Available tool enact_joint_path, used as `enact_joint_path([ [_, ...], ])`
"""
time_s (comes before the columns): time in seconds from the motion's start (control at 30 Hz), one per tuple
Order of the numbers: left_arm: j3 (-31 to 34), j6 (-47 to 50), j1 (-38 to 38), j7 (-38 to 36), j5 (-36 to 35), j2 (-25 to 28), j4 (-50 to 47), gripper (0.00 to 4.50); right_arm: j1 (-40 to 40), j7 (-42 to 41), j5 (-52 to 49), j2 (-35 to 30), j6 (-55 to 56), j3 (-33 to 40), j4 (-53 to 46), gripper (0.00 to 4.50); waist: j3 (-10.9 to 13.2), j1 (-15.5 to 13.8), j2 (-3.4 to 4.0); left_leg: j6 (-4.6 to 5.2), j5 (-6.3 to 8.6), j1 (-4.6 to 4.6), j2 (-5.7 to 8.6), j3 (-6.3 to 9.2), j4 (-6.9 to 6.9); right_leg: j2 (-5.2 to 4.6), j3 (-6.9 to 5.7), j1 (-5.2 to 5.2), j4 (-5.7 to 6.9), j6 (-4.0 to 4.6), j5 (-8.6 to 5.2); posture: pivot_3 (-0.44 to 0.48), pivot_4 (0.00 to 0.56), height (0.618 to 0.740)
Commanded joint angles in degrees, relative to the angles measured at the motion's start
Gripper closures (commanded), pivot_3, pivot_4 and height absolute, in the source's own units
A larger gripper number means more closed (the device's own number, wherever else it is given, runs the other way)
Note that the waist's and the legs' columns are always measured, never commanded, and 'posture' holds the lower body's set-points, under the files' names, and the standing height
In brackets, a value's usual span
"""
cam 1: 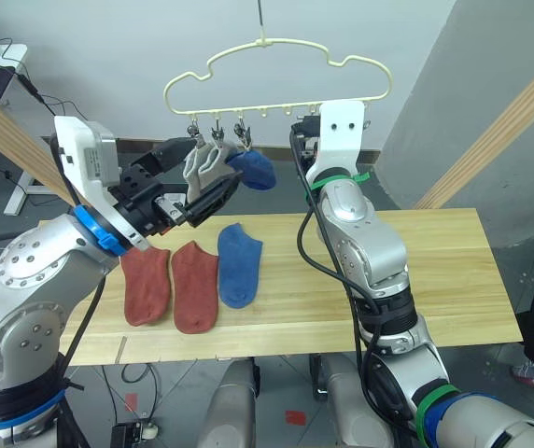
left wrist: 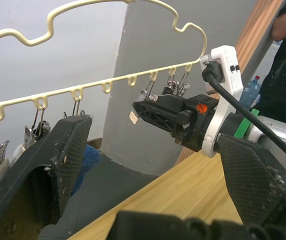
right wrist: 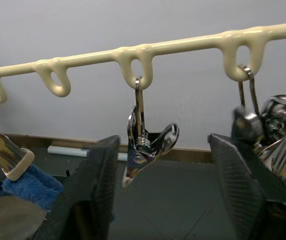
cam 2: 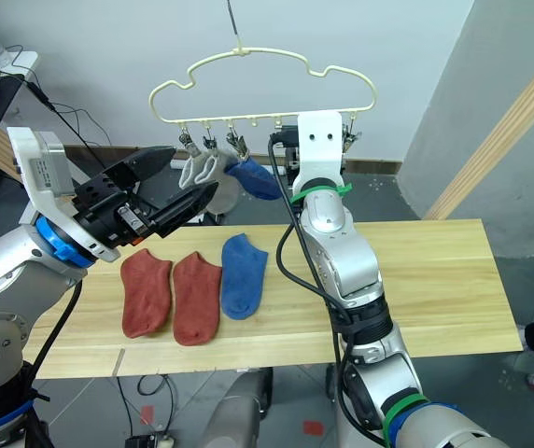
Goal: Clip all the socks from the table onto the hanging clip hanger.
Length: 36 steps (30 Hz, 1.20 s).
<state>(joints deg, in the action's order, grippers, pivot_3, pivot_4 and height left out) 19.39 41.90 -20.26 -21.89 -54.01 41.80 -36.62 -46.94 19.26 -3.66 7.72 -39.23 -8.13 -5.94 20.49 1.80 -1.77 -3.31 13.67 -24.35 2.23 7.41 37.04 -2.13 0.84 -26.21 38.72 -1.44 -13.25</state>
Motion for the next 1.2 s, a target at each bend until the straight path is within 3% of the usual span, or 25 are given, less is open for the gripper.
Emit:
enact_joint_path([
  [0.03,0.74,-1.26,0.44,-0.06,0.25,0.61,-2.68,0.00,-3.79,1.91,-1.44,9.60,1.46,-0.13,-0.71,1.51,0.00,0.00,0.00,0.00,0.00,0.00,0.00,0.00,0.00,0.00,0.00,0.00,0.00,0.00,0.00,0.062,0.349,0.740],
  [1.2,0.35,-1.24,0.44,0.11,1.99,0.32,-3.00,0.00,-6.19,3.62,-13.02,11.28,8.03,-1.96,0.64,1.51,0.00,0.01,0.00,0.02,-0.01,0.00,0.00,0.00,0.01,0.00,0.00,-0.01,0.06,0.00,0.00,0.070,0.357,0.740],
])
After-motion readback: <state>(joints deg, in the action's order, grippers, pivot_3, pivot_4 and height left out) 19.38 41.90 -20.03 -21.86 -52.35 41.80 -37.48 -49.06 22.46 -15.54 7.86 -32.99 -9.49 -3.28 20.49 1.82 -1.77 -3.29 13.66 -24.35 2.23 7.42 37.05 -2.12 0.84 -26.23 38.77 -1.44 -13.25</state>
